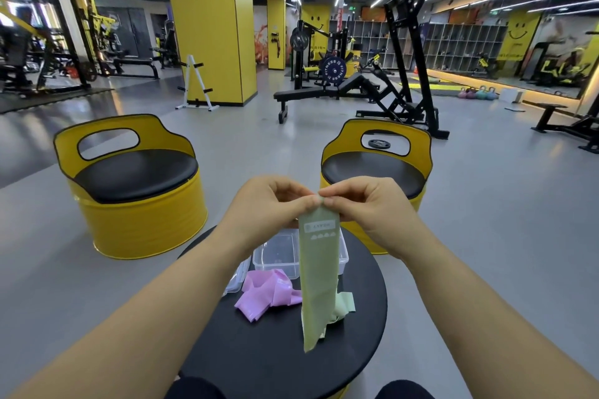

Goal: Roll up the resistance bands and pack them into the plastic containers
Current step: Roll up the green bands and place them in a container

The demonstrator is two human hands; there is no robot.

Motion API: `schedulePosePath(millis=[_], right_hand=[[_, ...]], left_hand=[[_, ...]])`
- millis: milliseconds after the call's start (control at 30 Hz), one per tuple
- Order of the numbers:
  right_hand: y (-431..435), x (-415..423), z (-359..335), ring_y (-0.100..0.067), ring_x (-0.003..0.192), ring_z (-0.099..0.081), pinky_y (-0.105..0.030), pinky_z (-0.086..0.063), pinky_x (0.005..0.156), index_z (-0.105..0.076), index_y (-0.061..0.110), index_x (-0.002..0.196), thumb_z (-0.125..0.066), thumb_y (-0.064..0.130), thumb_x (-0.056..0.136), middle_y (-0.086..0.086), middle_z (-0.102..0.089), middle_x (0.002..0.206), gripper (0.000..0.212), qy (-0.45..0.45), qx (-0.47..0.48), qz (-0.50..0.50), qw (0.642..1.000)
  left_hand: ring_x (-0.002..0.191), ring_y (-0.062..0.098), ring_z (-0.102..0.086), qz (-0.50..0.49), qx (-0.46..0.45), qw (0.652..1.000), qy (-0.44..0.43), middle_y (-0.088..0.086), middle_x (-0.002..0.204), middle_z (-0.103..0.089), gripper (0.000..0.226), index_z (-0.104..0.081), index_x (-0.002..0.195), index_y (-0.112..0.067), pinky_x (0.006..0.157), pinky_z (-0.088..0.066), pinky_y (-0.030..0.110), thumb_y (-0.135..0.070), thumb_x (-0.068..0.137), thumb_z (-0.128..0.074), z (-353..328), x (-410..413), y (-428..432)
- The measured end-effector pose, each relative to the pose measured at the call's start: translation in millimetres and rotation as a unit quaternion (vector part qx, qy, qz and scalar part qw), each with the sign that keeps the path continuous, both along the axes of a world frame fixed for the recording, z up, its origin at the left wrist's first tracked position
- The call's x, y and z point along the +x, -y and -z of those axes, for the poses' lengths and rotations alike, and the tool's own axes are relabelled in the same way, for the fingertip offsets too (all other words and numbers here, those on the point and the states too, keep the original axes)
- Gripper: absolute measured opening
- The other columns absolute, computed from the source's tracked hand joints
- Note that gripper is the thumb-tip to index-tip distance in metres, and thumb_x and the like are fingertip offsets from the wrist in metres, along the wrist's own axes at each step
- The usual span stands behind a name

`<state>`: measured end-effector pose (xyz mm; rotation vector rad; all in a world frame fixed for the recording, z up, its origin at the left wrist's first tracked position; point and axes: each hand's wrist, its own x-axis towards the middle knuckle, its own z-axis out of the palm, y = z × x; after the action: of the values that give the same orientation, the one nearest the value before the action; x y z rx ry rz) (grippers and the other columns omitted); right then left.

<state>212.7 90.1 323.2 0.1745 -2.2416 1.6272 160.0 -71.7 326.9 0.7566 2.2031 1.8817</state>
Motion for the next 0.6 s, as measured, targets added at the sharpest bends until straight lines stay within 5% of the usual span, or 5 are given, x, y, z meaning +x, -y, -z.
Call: schedulePosePath(millis=[333,500,600], right_hand=[[-2.3,2.8,-4.9,-0.01,0.076,-0.07,-0.019,-0.054,0.067,-0.071,0.013,0.089,-0.067,0.002,0.083,-0.004,-0.072,0.082,0.014,-0.002,-0.014,-0.009,1.0],[-2.2,4.1,-9.2,-0.005,0.069,-0.068,-0.016,-0.052,0.061,-0.069,0.007,0.097,-0.066,0.005,0.085,-0.003,-0.07,0.077,0.013,0.03,-0.039,-0.017,0.999],[-1.1,5.0,-9.2,-0.008,0.069,-0.068,-0.018,-0.053,0.06,-0.069,0.004,0.098,-0.067,0.007,0.084,-0.004,-0.07,0.076,0.015,0.031,-0.049,-0.016,0.998]], left_hand=[[0.068,0.013,-0.067,-0.031,0.001,0.996,-0.089,0.006,0.073,-0.073,0.008,-0.072,0.077,-0.016,0.068,-0.057,0.026,-0.008,0.079,-0.073,0.5,-0.5,-3.0],[0.06,0.001,-0.056,-0.049,-0.035,0.981,-0.186,-0.008,0.065,-0.065,0.01,-0.072,0.078,-0.019,0.062,-0.046,0.014,-0.01,0.082,-0.07,0.7,-1.3,-4.6],[0.062,0.005,-0.058,-0.052,-0.038,0.975,-0.215,-0.007,0.067,-0.066,0.012,-0.071,0.078,-0.022,0.066,-0.051,0.023,-0.011,0.082,-0.07,-0.4,-1.7,-3.3]])
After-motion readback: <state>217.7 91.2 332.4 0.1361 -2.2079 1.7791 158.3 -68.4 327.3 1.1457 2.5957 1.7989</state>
